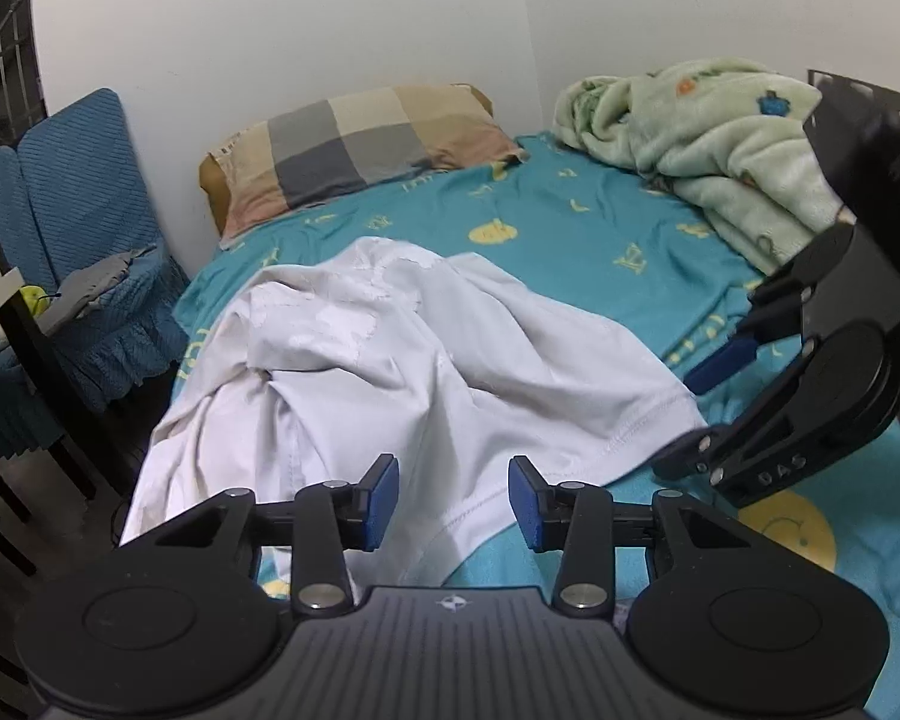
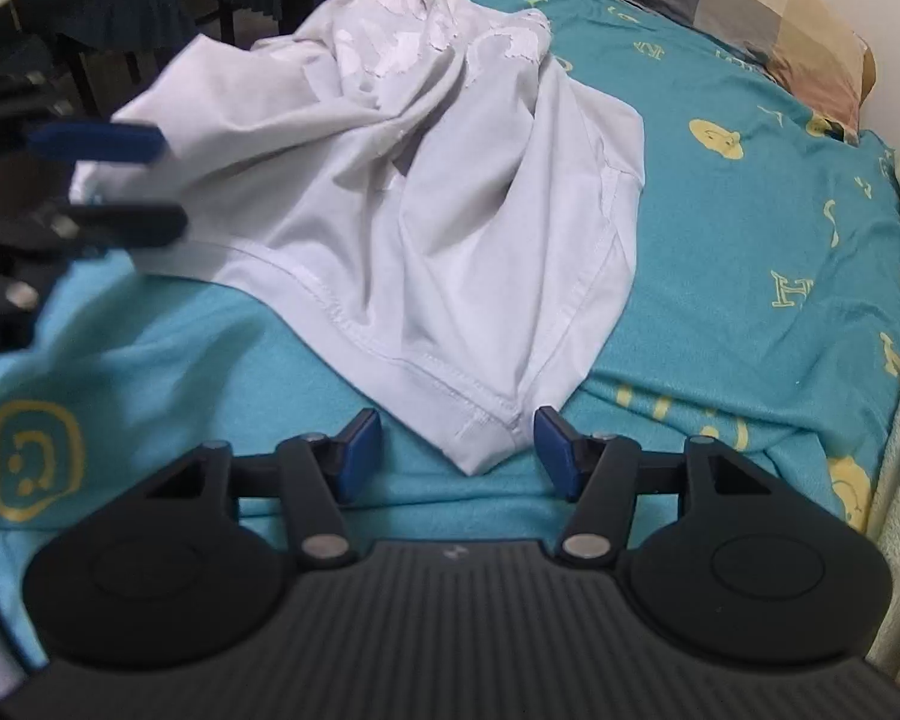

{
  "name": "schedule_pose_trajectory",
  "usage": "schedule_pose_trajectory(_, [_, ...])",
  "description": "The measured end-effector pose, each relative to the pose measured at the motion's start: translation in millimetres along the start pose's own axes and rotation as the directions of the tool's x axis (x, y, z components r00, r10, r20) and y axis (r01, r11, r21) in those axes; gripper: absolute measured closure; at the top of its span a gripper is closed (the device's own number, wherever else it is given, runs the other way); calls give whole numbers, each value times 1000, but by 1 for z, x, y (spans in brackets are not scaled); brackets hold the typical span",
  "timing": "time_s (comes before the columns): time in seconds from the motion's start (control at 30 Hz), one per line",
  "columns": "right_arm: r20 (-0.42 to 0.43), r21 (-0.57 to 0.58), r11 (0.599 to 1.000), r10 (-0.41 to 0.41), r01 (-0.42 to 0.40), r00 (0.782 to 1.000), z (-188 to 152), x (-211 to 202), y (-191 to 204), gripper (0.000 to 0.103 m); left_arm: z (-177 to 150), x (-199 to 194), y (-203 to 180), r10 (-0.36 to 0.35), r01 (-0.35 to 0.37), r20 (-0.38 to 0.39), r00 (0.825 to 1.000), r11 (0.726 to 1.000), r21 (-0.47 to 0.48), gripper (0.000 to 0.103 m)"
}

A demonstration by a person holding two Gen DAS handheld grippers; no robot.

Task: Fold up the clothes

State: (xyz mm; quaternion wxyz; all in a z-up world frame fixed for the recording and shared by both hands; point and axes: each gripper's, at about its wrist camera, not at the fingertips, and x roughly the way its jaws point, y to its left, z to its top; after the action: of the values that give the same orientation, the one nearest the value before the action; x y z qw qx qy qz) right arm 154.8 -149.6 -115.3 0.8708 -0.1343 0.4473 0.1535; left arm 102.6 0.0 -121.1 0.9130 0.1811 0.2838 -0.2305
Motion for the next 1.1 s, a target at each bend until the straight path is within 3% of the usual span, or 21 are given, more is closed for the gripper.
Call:
schedule_pose_trajectory(0.1, [-6,-28,999,-39,39,999,1,5,4,45,-2,3,-8,-18,18,0,1000,999,51,55])
schedule_pose_trajectory(0.13, [-5,-28,998,-55,55,998,1,7,3,52,-3,5,-11,-20,20,-1,1000,997,70,53])
schedule_pose_trajectory(0.17, [-3,-27,997,-71,71,997,2,10,3,68,-4,7,-15,-23,23,-3,1000,996,88,52])
schedule_pose_trajectory(0.27, [17,59,996,-67,66,998,6,9,-12,88,-8,14,-24,-30,31,-6,1000,990,137,48])
schedule_pose_trajectory(0.43, [138,269,962,15,-52,990,12,-24,-41,89,-10,18,-45,-16,-1,78,997,977,213,42])
schedule_pose_trajectory(0.63, [248,369,906,119,-207,962,15,-48,-54,90,-15,37,-63,68,-100,126,990,956,276,41])
schedule_pose_trajectory(0.7, [265,394,886,143,-243,954,15,-50,-58,90,-16,45,-59,102,-131,121,987,957,259,45])
schedule_pose_trajectory(0.73, [267,404,880,149,-250,952,14,-50,-60,90,-14,46,-53,100,-125,119,988,967,221,53])
schedule_pose_trajectory(0.77, [265,411,876,149,-251,953,13,-49,-62,90,-13,47,-47,98,-118,115,989,976,181,73])
schedule_pose_trajectory(0.83, [259,424,870,149,-251,954,11,-47,-64,90,-7,44,-33,86,-95,107,990,993,75,95])
schedule_pose_trajectory(1.0, [233,431,878,114,-208,966,9,-41,-63,88,10,17,-8,39,-19,190,981,994,-104,99])
schedule_pose_trajectory(1.1, [227,379,910,84,-167,970,11,-41,-52,84,22,2,0,24,14,243,970,988,-152,99])
